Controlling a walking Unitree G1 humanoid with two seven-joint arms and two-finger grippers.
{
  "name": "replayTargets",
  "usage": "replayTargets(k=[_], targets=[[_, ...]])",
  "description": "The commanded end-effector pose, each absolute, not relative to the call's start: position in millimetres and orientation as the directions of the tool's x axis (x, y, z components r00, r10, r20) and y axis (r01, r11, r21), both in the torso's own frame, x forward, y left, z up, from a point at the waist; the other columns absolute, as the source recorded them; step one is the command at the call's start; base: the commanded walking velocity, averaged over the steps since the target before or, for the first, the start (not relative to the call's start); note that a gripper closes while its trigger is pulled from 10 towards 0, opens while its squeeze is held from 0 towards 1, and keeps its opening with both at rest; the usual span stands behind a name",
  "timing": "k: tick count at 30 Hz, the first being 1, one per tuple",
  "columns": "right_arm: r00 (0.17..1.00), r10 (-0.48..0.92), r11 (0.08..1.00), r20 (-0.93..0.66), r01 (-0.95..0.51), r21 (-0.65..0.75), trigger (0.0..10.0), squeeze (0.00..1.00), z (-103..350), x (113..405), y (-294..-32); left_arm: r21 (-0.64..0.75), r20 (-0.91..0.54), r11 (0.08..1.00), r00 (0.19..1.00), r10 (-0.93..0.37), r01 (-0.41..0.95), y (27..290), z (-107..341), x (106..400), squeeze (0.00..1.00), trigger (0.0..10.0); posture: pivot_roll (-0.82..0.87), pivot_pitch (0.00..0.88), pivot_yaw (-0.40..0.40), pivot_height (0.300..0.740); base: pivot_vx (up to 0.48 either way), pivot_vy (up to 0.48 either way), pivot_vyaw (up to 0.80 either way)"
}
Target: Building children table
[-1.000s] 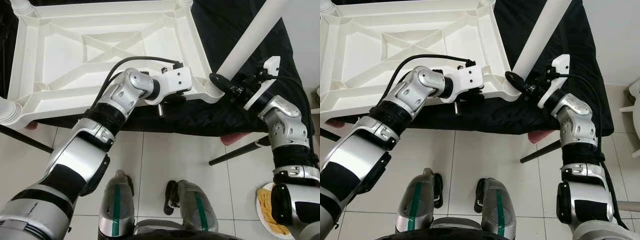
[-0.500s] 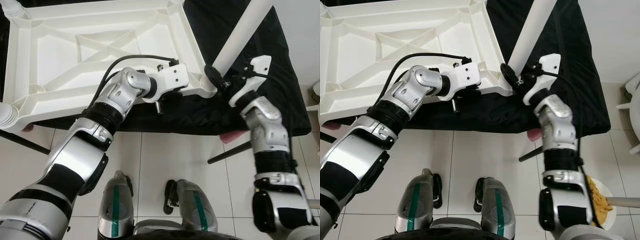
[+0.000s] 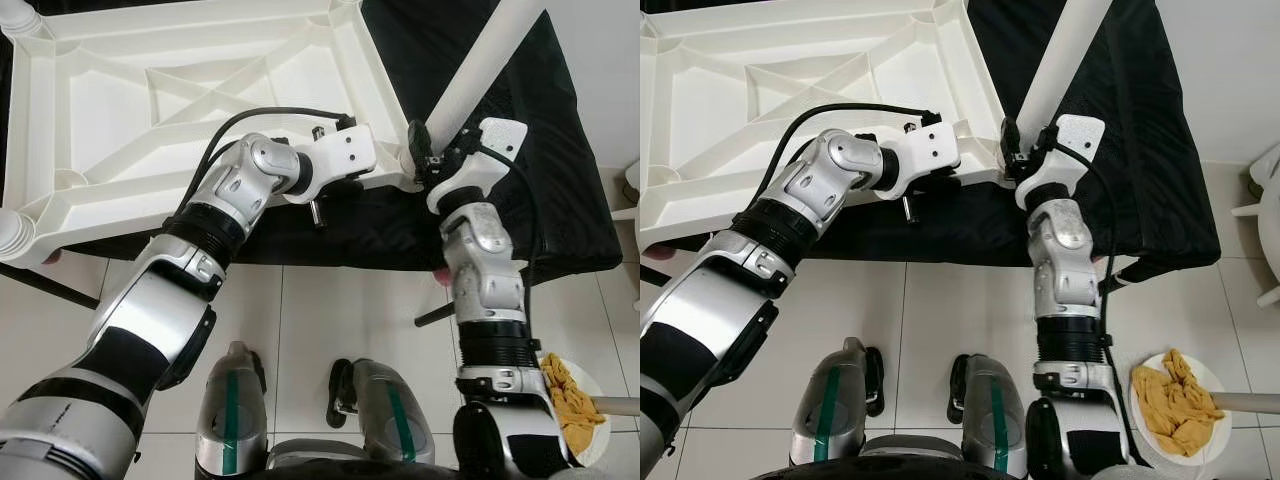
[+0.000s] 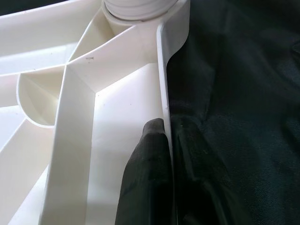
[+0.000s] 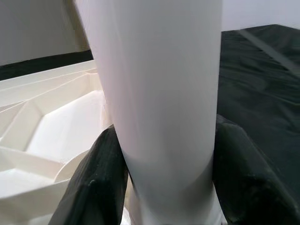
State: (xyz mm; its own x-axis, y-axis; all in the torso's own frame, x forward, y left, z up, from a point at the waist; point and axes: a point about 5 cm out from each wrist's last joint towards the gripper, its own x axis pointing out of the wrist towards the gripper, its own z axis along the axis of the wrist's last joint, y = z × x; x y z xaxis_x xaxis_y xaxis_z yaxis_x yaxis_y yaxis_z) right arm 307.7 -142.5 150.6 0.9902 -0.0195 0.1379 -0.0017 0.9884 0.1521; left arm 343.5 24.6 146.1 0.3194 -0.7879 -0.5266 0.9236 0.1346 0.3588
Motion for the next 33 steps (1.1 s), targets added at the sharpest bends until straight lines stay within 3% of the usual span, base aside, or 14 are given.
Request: replayTargets(k=[1,14,17,18,30,31,33], targets=[[0.989,-0.075,0.984,0.131,0.052,0.171,10.0,0.00,153,307,-141,0.375,-0.504,0.084,0.279,-0.818,0.923,12,148,338,0.00,10.0,-0.01,0.053,-0.056,0.740,0.000,0.000,0.00],[0.989,-0.098,0.983,0.112,0.079,0.164,10.0,0.00,151,304,-145,0.372,-0.505,0.081,0.274,-0.819,0.925,13,147,337,0.00,10.0,-0.01,0.052,-0.053,0.740,0.000,0.000,0.00],[0.990,-0.091,0.984,0.111,0.072,0.163,10.0,0.04,150,303,-143,0.370,-0.505,0.080,0.273,-0.819,0.926,12,146,336,0.00,10.0,-0.01,0.050,-0.055,0.740,0.000,0.000,0.00],[0.991,-0.065,0.985,0.118,0.044,0.169,10.0,1.00,151,303,-142,0.368,-0.505,0.079,0.270,-0.820,0.926,12,145,335,0.00,10.0,-0.01,0.045,-0.058,0.740,0.000,0.000,0.00],[0.961,0.211,0.963,0.179,-0.236,0.130,10.0,1.00,160,309,-149,0.371,-0.504,0.077,0.271,-0.820,0.925,10,144,335,0.00,10.0,0.00,0.024,-0.065,0.740,0.000,0.000,0.00],[0.950,0.264,0.954,0.169,-0.283,0.102,10.0,0.00,159,310,-152,0.372,-0.504,0.077,0.271,-0.820,0.925,10,144,335,0.00,10.0,0.00,0.020,-0.066,0.740,0.000,0.000,0.00],[0.950,0.264,0.954,0.169,-0.283,0.102,10.0,0.00,159,310,-152,0.372,-0.504,0.077,0.271,-0.820,0.925,10,144,335,0.00,10.0,0.00,0.020,-0.066,0.740,0.000,0.000,0.00]])
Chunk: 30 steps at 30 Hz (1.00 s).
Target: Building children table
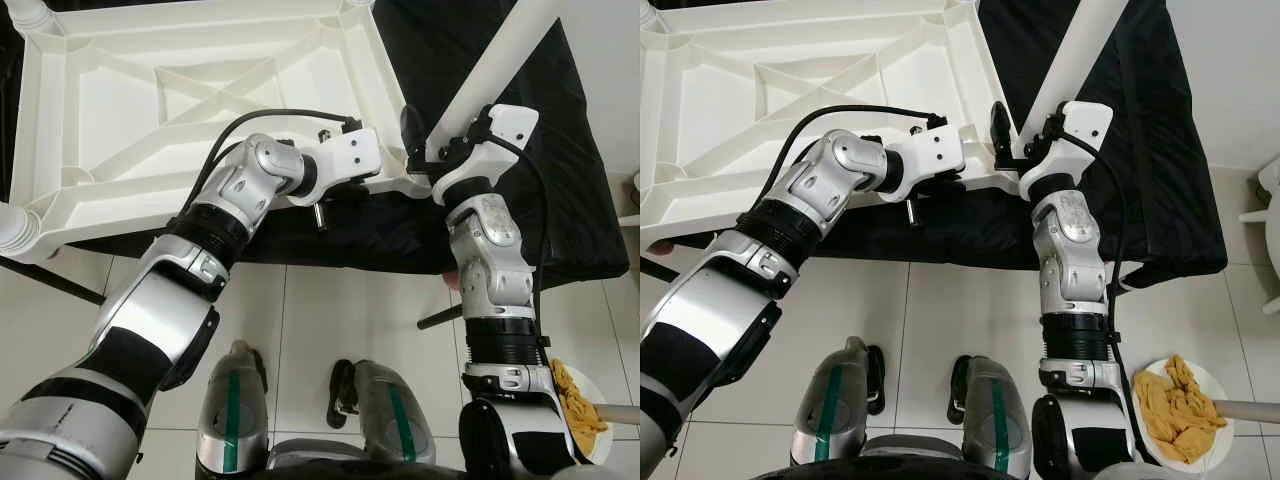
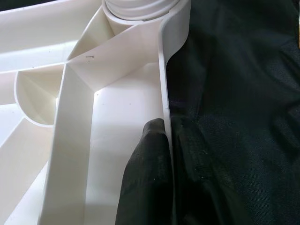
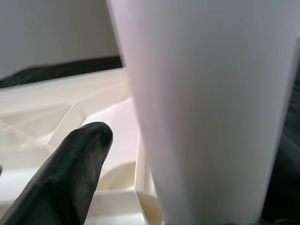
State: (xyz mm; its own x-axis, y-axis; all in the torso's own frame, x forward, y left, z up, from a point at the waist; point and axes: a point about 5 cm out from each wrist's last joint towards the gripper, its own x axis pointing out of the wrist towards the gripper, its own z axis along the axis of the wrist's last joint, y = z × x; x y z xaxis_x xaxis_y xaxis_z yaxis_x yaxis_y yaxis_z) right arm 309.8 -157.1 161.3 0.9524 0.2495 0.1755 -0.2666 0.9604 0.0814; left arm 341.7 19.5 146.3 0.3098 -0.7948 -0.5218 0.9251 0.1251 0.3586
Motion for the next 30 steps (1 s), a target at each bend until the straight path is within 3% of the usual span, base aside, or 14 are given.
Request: replayTargets(k=[1,10,28,29,30], targets=[[0.929,0.342,0.936,0.142,-0.351,0.041,10.0,0.00,157,313,-160,0.372,-0.503,0.076,0.270,-0.821,0.925,10,144,335,0.00,10.0,0.00,0.017,-0.068,0.740,0.000,0.000,0.00],[0.846,0.530,0.848,0.061,-0.527,-0.057,10.0,0.00,148,316,-183,0.380,-0.500,0.080,0.278,-0.820,0.922,10,146,336,0.00,10.0,0.01,0.009,-0.066,0.740,0.000,0.000,0.00],[0.812,0.582,0.812,0.041,-0.578,-0.079,10.0,0.00,151,324,-212,0.383,-0.511,0.073,0.277,-0.814,0.921,14,146,337,0.00,10.0,0.02,0.014,-0.050,0.740,0.000,0.000,0.00],[0.813,0.581,0.813,0.040,-0.577,-0.079,2.5,0.00,151,324,-214,0.383,-0.512,0.072,0.276,-0.814,0.921,14,146,337,0.00,10.0,0.02,0.015,-0.048,0.740,0.000,0.000,0.00],[0.809,0.586,0.809,0.041,-0.583,-0.072,0.0,0.00,151,323,-215,0.383,-0.512,0.071,0.276,-0.813,0.921,15,146,337,0.00,10.0,0.01,0.015,-0.045,0.740,0.000,0.000,0.00]])
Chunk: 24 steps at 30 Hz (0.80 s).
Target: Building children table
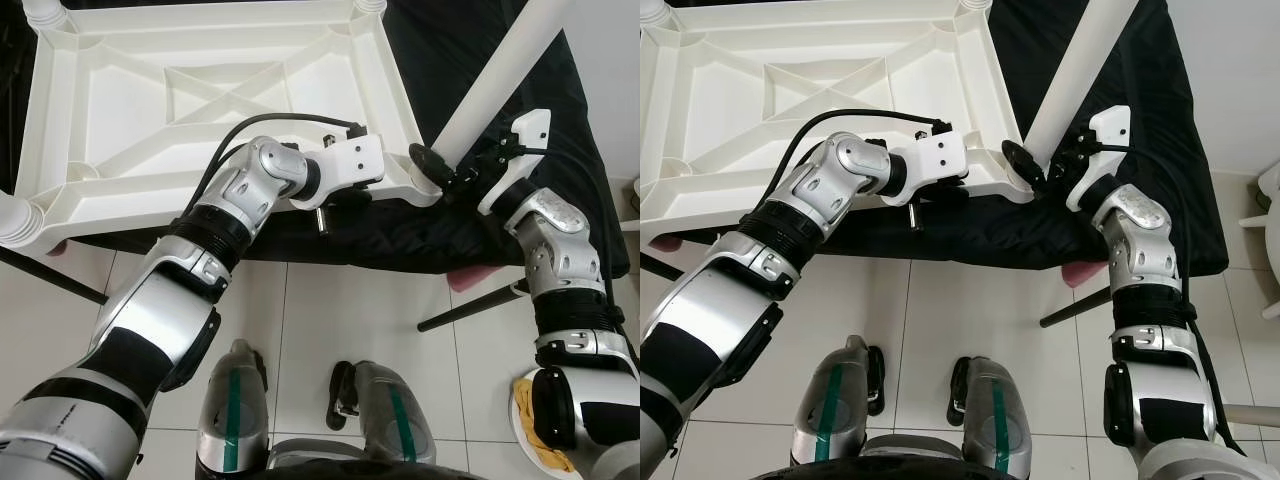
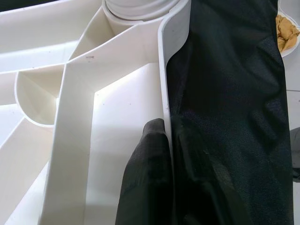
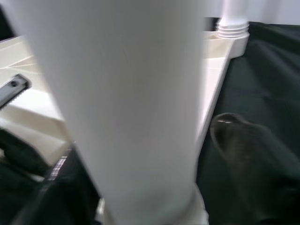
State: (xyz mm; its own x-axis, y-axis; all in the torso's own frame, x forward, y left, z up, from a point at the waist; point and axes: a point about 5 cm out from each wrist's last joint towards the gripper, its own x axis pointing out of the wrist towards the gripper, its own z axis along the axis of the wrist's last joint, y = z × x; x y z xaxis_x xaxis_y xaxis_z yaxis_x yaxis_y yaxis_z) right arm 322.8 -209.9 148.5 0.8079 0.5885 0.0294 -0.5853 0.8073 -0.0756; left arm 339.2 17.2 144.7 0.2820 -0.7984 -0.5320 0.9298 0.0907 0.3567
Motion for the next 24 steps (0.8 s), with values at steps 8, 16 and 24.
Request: replayTargets(k=[8,16,24], targets=[[0.794,0.606,0.795,0.043,-0.603,-0.064,0.0,0.00,147,322,-216,0.383,-0.515,0.065,0.271,-0.813,0.921,15,147,337,0.00,10.0,0.01,0.020,-0.040,0.740,0.000,0.000,0.00],[0.802,0.593,0.805,0.070,-0.593,-0.021,10.0,0.00,147,321,-210,0.385,-0.515,0.065,0.273,-0.813,0.921,15,148,338,0.00,10.0,0.01,0.025,-0.042,0.740,0.000,0.000,0.00],[0.853,0.516,0.856,0.080,-0.517,0.003,10.0,0.00,140,323,-203,0.385,-0.513,0.066,0.273,-0.814,0.920,15,148,338,0.00,10.0,0.01,0.031,-0.044,0.740,0.000,0.000,0.00]])
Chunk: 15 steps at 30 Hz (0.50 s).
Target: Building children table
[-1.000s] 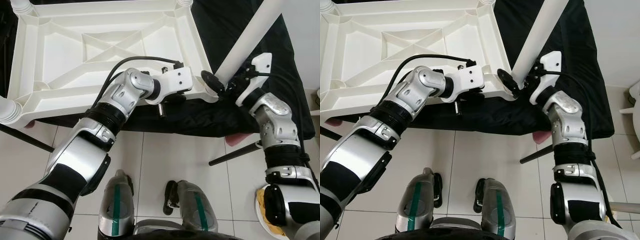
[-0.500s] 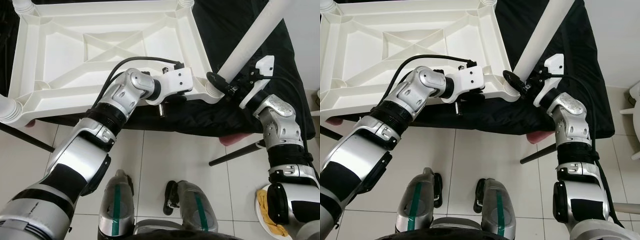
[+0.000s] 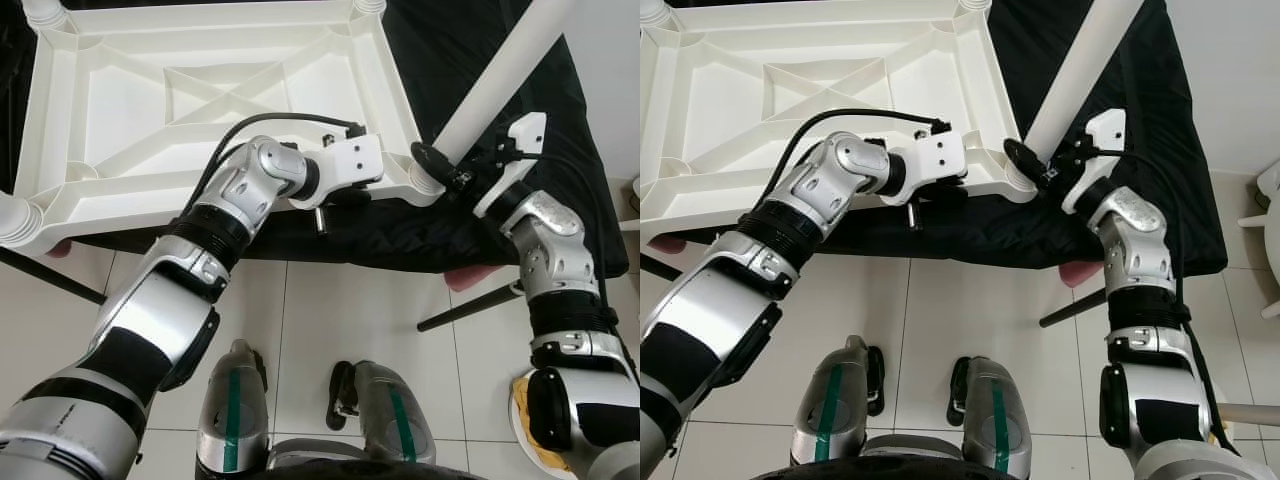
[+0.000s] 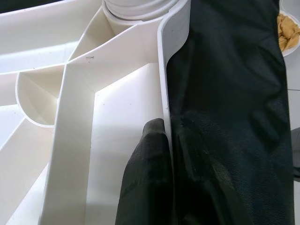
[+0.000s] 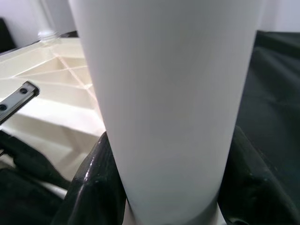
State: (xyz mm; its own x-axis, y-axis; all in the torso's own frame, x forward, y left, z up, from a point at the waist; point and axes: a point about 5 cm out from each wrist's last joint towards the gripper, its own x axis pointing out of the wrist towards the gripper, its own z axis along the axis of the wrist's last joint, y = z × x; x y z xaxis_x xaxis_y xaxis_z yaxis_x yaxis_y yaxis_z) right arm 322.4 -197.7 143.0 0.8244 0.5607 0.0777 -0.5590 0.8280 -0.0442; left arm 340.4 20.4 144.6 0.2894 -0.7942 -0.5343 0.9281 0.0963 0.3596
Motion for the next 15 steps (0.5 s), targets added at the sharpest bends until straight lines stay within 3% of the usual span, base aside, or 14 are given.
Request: replayTargets(k=[1,5,15], targets=[[0.875,0.477,0.878,0.084,-0.479,0.005,10.0,0.00,138,324,-199,0.385,-0.512,0.066,0.273,-0.814,0.920,14,148,338,0.00,10.0,0.01,0.034,-0.044,0.740,0.000,0.000,0.00],[0.890,0.446,0.893,0.092,-0.449,0.016,10.0,0.00,137,324,-195,0.385,-0.512,0.067,0.273,-0.815,0.921,14,148,338,0.00,10.0,0.01,0.035,-0.043,0.740,0.000,0.000,0.00],[0.947,0.276,0.955,0.165,-0.290,0.066,10.0,0.00,146,320,-158,0.381,-0.513,0.064,0.269,-0.815,0.922,14,147,337,0.00,10.0,0.01,0.045,-0.041,0.740,0.000,0.000,0.00]])
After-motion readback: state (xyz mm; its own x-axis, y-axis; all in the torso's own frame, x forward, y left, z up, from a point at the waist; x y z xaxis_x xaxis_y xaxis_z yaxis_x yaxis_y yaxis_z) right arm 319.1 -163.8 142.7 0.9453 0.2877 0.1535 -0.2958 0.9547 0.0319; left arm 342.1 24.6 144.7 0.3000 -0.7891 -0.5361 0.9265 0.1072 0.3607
